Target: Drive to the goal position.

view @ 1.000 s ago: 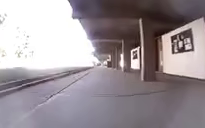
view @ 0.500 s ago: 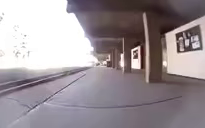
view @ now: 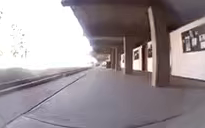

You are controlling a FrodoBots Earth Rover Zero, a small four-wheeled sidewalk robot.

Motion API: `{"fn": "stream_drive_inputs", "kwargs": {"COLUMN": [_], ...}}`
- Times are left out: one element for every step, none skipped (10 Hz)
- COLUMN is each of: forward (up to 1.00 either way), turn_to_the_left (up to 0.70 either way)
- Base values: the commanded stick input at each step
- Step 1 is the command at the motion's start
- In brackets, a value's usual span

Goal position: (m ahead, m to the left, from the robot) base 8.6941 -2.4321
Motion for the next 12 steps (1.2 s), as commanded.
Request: {"fn": "stream_drive_inputs", "kwargs": {"forward": [1.0, 1.0, 1.0, 1.0, 1.0, 1.0, 1.0, 1.0, 1.0, 1.0, 1.0, 1.0], "turn_to_the_left": [0.01, 0.01, 0.01, 0.01, 0.01, 0.01, 0.01, -0.01, -0.06, -0.13, -0.26, -0.39]}}
